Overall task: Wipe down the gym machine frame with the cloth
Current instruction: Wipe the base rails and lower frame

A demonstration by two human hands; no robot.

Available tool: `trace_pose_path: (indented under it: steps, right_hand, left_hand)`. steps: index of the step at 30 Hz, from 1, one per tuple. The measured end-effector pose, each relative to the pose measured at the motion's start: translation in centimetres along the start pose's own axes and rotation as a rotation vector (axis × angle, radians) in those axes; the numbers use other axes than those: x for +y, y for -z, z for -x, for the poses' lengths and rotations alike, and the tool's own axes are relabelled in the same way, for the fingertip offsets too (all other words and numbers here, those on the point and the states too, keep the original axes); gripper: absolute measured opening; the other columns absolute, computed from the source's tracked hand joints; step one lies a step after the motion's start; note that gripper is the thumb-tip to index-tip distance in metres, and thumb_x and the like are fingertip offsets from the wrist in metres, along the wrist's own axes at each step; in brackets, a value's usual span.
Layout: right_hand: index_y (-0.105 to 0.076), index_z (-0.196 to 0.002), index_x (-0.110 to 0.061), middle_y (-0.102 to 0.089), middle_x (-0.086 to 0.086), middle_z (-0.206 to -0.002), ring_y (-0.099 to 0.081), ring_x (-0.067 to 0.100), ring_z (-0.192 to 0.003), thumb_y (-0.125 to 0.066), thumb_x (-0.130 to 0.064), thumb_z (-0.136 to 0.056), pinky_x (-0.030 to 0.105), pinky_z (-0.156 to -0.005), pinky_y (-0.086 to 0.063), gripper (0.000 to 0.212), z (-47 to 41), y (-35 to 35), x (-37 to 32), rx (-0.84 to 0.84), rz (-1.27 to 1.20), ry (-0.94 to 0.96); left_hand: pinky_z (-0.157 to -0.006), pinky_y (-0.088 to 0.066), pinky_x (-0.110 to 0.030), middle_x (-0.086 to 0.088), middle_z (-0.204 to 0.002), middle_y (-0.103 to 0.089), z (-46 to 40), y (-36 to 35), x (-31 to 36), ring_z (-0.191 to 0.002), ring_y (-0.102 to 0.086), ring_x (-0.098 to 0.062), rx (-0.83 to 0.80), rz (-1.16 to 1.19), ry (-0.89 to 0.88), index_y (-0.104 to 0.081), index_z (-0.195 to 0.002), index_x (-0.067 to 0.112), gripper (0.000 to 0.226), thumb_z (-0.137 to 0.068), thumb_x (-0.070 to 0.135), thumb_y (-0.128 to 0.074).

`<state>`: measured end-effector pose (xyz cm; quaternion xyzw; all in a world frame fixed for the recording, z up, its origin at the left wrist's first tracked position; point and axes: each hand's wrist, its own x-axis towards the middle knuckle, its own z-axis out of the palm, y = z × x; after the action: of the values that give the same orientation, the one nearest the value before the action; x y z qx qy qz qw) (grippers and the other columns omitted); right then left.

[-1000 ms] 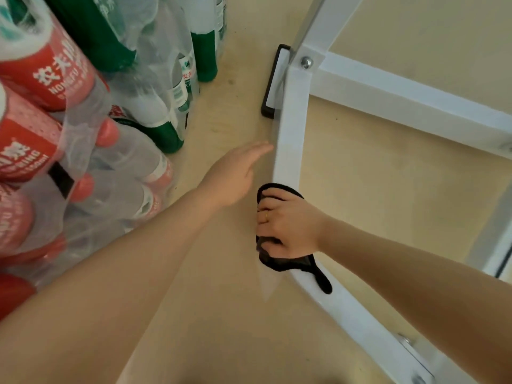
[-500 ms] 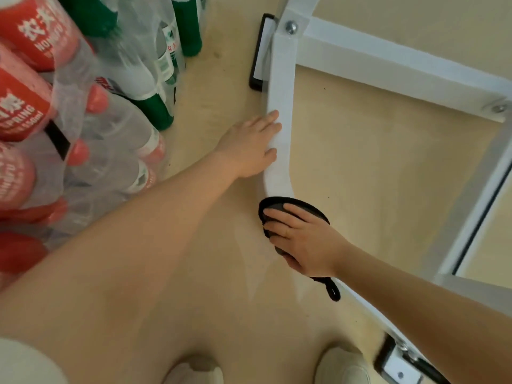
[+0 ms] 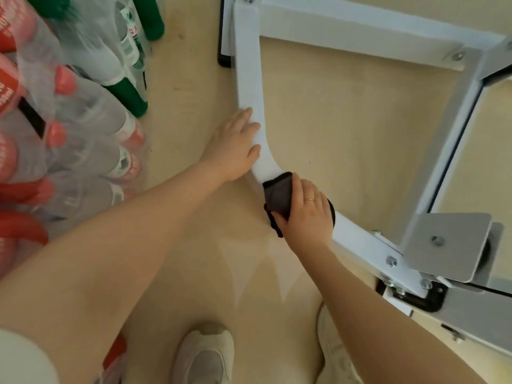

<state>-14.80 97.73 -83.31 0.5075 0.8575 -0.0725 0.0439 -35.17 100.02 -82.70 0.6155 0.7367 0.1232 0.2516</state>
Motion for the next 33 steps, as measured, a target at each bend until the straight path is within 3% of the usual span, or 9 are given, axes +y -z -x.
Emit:
trace_pose_path:
  steps: [4,8,13,15,17,20,25,29,33]
  right_hand:
    - [-0.035,-0.138,-0.011,-0.047,0.009,-0.132,-0.043,0.029,-0.121,-0.062,-0.058,-0.077,0.038,-0.104,-0.026,0.082,1.7,0.5,3.4,-0.14,-0.02,-0.197]
    - [-0.025,-0.14,-0.007,-0.041,0.013,-0.135,-0.037,0.033,-0.123,-0.049,-0.061,-0.084,0.042,-0.109,-0.019,0.082,-0.2,-0.4,-0.6,-0.15,0.075,-0.254]
    - [-0.011,-0.147,-0.005,-0.031,0.015,-0.144,-0.028,0.031,-0.132,-0.045,-0.06,-0.087,0.04,-0.113,-0.013,0.089,-1.5,-0.3,-1.5,-0.119,0.017,-0.017]
    - [-0.007,-0.149,-0.006,-0.021,0.015,-0.151,-0.02,0.03,-0.138,-0.044,-0.057,-0.088,0.039,-0.115,-0.007,0.087,-0.1,0.3,0.6,-0.15,-0.037,0.113]
    - [-0.006,-0.149,-0.008,-0.011,0.014,-0.155,-0.01,0.028,-0.142,-0.047,-0.042,-0.091,0.037,-0.115,-0.001,0.078,2.1,0.7,3.3,-0.18,-0.071,0.155]
    - [-0.007,-0.149,-0.012,-0.008,0.011,-0.156,-0.009,0.027,-0.143,-0.051,-0.022,-0.089,0.035,-0.116,-0.002,0.074,5.6,1.2,7.9,-0.222,-0.038,0.047]
    - [-0.004,-0.149,-0.017,-0.011,0.008,-0.155,-0.009,0.025,-0.143,-0.05,-0.024,-0.094,0.035,-0.115,-0.002,0.073,6.7,0.8,9.3,-0.204,0.036,-0.073]
    - [-0.002,-0.15,-0.016,-0.009,0.008,-0.156,-0.008,0.024,-0.143,-0.049,-0.029,-0.093,0.036,-0.115,-0.001,0.074,3.5,-0.3,5.4,-0.157,0.044,0.031]
    - [0.001,-0.149,-0.015,-0.001,0.01,-0.157,-0.004,0.025,-0.144,-0.046,-0.028,-0.095,0.034,-0.116,0.001,0.072,4.8,-0.1,7.0,-0.179,0.084,0.112]
  left_hand:
    - [-0.114,-0.008,-0.038,-0.012,-0.155,0.006,0.5,-0.9,1.2,-0.143,0.006,-0.023,-0.059,-0.065,0.069,-0.015,-0.145,0.007,0.072,-0.092,0.048,-0.04]
    - [-0.113,-0.011,-0.041,-0.012,-0.155,0.005,0.0,-0.8,2.8,-0.143,0.005,-0.024,-0.083,-0.11,0.152,-0.017,-0.143,0.005,0.078,-0.089,0.054,-0.042]
    - [-0.108,-0.016,-0.036,-0.012,-0.146,-0.026,1.1,-1.3,4.2,-0.136,-0.019,-0.026,0.105,-0.079,0.074,-0.044,-0.131,0.005,0.05,-0.093,0.037,-0.043]
    - [-0.108,-0.018,-0.035,-0.011,-0.142,-0.032,1.9,-2.0,4.8,-0.133,-0.023,-0.027,0.084,-0.072,-0.017,-0.046,-0.13,0.008,0.046,-0.093,0.034,-0.043]
    - [-0.109,-0.017,-0.034,-0.012,-0.14,-0.034,2.5,-2.7,5.5,-0.133,-0.023,-0.028,0.013,-0.098,-0.068,-0.046,-0.13,0.006,0.047,-0.093,0.035,-0.042]
    - [-0.113,-0.012,-0.035,-0.015,-0.139,-0.032,3.1,-3.3,6.5,-0.136,-0.014,-0.03,-0.052,-0.163,-0.053,-0.043,-0.129,0.001,0.059,-0.092,0.046,-0.042]
    - [-0.114,-0.012,-0.04,-0.015,-0.146,-0.023,3.4,-3.6,7.6,-0.141,-0.003,-0.031,-0.135,-0.216,0.039,-0.033,-0.135,0.002,0.081,-0.082,0.062,-0.046]
    - [-0.113,-0.013,-0.04,-0.013,-0.148,-0.022,3.5,-3.9,7.7,-0.141,-0.005,-0.031,-0.112,-0.24,0.046,-0.031,-0.137,0.004,0.081,-0.081,0.059,-0.052]
    - [-0.113,-0.007,-0.04,-0.008,-0.155,-0.006,4.4,-4.5,7.7,-0.142,0.001,-0.03,-0.122,-0.254,0.083,-0.019,-0.144,0.008,0.082,-0.085,0.058,-0.048]
